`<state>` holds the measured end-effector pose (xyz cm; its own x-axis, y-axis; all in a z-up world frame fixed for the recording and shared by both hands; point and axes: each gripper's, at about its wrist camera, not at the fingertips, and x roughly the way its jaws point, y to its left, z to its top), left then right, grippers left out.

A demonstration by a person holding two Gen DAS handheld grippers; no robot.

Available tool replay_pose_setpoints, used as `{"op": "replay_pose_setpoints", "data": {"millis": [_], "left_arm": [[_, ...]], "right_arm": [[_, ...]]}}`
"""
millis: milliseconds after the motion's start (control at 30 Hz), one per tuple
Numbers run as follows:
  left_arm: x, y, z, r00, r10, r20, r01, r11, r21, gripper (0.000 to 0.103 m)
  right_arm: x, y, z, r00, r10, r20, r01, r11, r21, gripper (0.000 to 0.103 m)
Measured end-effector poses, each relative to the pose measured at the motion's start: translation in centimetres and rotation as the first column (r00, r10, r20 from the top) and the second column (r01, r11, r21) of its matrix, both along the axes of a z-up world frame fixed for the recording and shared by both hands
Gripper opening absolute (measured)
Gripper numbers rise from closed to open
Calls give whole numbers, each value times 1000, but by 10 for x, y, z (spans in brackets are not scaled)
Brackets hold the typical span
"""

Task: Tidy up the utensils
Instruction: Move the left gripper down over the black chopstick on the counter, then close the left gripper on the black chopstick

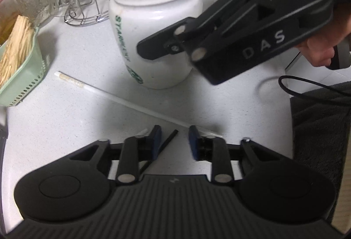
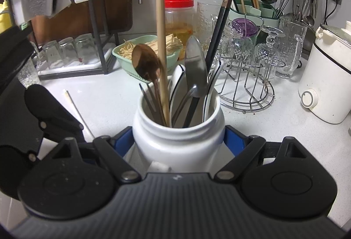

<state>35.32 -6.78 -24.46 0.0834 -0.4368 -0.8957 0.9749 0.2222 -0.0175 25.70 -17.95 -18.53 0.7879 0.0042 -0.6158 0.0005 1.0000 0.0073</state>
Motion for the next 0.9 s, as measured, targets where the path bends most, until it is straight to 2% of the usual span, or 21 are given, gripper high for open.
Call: {"op": "replay_pose_setpoints", "data": {"millis": [67, 167, 267, 400, 500, 567, 767, 900], "left_arm": [[-4, -3, 0, 1000, -8, -4, 8, 1000, 8, 7], [-14, -5, 1, 999, -9, 47, 8, 1000, 23, 0], [-21, -6, -1, 996, 27, 84, -30, 999, 42, 0], [-19, -2, 4, 984, 148, 95, -151, 988, 23, 0], [-14, 6, 14, 960, 265, 93, -266, 964, -3, 0], [-12, 13, 27, 933, 344, 105, -343, 939, -33, 0], [-18, 32, 64, 855, 501, 136, -485, 864, -132, 0], [-28, 45, 75, 845, 515, 146, -499, 856, -132, 0]], "right_arm": [[0, 0, 0, 1000, 1, -3, -1, 1000, -1, 90], [0, 0, 1, 1000, 6, -9, -6, 1000, 0, 90], [0, -1, 2, 1000, 18, -15, -18, 1000, 1, 90], [2, -2, 4, 998, 44, -38, -44, 999, -2, 90], [2, -5, 5, 997, 67, -48, -67, 998, 2, 90], [1, -6, 5, 996, 77, -53, -77, 997, 1, 90], [4, -4, 8, 992, 95, -79, -96, 995, -11, 90], [3, -6, 7, 991, 114, -71, -115, 993, -9, 90]]}}
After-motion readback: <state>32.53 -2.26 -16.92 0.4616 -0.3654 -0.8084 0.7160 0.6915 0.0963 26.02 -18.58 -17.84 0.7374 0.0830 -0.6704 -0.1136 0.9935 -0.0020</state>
